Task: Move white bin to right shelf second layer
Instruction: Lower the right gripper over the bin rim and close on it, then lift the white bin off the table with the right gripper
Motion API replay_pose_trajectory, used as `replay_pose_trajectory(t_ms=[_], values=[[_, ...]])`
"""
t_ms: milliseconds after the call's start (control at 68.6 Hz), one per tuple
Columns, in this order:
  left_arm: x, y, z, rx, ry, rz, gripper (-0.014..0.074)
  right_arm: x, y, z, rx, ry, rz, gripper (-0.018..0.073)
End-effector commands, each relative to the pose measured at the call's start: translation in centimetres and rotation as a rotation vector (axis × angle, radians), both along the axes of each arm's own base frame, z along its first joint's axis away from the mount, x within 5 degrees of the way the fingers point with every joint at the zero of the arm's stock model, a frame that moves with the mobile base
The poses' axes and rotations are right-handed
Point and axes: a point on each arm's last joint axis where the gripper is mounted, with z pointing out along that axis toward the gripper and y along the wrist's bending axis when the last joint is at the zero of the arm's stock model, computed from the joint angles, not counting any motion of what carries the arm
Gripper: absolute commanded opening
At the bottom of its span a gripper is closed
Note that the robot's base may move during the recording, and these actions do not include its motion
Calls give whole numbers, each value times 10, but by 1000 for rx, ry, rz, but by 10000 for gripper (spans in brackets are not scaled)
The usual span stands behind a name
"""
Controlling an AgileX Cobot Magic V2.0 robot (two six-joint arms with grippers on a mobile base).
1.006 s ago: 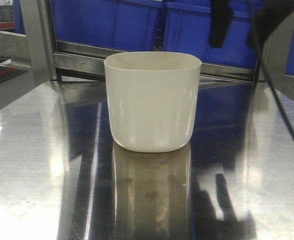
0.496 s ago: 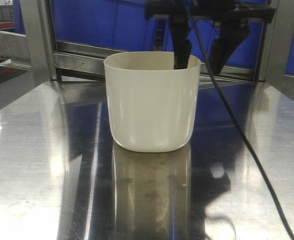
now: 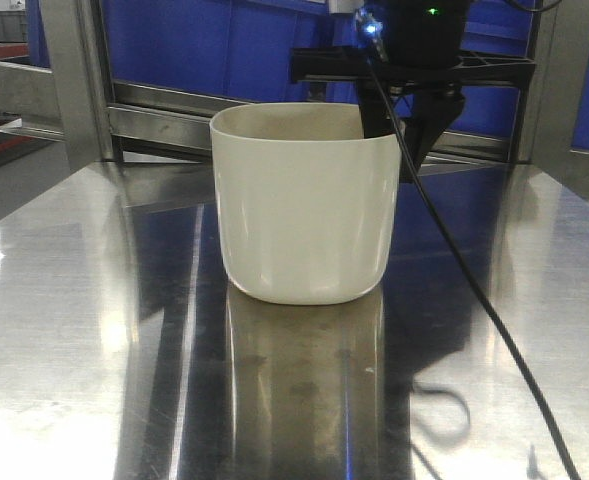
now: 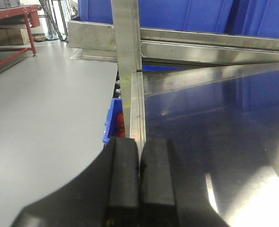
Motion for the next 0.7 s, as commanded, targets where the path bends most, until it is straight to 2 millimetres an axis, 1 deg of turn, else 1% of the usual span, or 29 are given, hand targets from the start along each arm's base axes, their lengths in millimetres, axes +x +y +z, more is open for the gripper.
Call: replay_pose_trajectory(t_ms=[0,146,233,292,408,466,656,685], values=[[1,0,-4,-14,-63,-3,85,-2,-5,32,52,-99,-9,96],[1,0,-4,-14,-63,-3,85,-4,-11,43,64,-131,3,59],[1,0,-4,-14,-63,-3,85,-5,-20,53,62,-176,44,60],[1,0,-4,-14,-63,-3,85,-4,-30,57,59,-216,71,60],[1,0,-4,-14,-63,-3,85,-8,-55,64,52,-292,117,60],[1,0,-4,-14,-63,-3,85,-11,-70,63,59,-317,119,60],[1,0,-4,-14,-63,-3,85,-32,-121,65,61,-427,128,60],[1,0,-4,-14,-63,-3,85,-36,-131,62,46,-434,117,60]])
